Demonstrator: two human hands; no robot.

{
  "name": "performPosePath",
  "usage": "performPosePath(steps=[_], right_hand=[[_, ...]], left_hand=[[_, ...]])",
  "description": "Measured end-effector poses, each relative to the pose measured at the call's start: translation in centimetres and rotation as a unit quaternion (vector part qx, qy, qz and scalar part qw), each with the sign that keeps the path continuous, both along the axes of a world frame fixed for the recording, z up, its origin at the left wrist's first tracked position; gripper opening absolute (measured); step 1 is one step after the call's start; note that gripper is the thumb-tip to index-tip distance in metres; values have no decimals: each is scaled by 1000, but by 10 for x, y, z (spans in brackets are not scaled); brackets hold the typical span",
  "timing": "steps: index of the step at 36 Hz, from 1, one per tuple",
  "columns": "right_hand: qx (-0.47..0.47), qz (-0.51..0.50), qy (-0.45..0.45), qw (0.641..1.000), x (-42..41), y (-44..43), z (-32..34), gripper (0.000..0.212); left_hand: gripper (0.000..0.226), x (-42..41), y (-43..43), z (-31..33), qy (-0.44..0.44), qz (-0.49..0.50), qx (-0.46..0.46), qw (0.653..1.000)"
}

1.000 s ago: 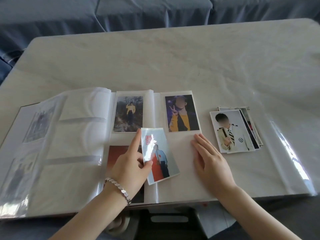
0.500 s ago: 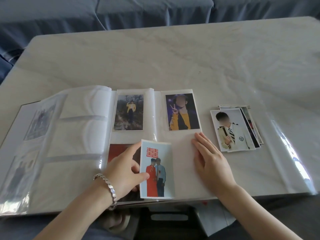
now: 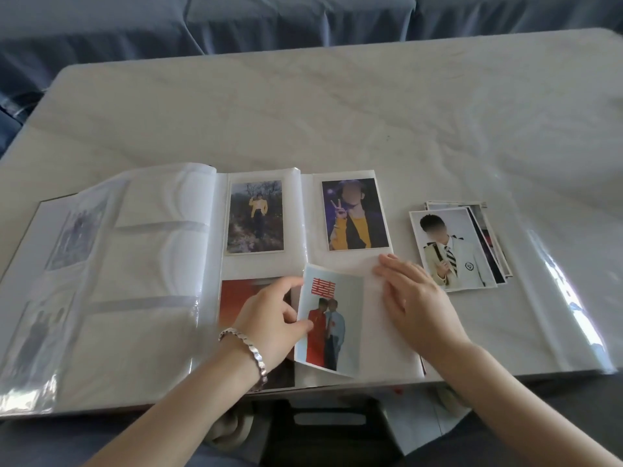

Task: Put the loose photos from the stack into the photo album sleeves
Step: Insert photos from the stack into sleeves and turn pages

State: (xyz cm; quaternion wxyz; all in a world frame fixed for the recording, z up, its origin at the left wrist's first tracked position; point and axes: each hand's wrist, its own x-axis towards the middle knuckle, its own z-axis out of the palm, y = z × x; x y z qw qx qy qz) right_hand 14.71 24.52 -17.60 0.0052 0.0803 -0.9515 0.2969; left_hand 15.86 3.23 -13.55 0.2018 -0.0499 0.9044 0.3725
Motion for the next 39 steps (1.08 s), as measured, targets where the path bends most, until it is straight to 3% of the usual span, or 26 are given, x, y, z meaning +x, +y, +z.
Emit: performPosePath(steps=[7, 13, 17, 27, 39], right_hand=[[63, 60, -35, 996, -37, 18, 11, 33], [85, 72, -46, 993, -54, 19, 14, 34], [95, 70, -41, 992, -50, 17, 13, 34], [73, 64, -36, 995, -43, 17, 9, 35], [72, 61, -41, 995, -44, 17, 9, 36]], left_hand=[[61, 7, 15, -2, 3, -5, -10, 1000], [28, 6, 10, -6, 3, 38, -13, 999], [21, -1, 5, -4, -32, 37, -7, 999], [21, -9, 13, 1, -119, 55, 53, 990], [19, 4, 36, -6, -106, 78, 95, 987]])
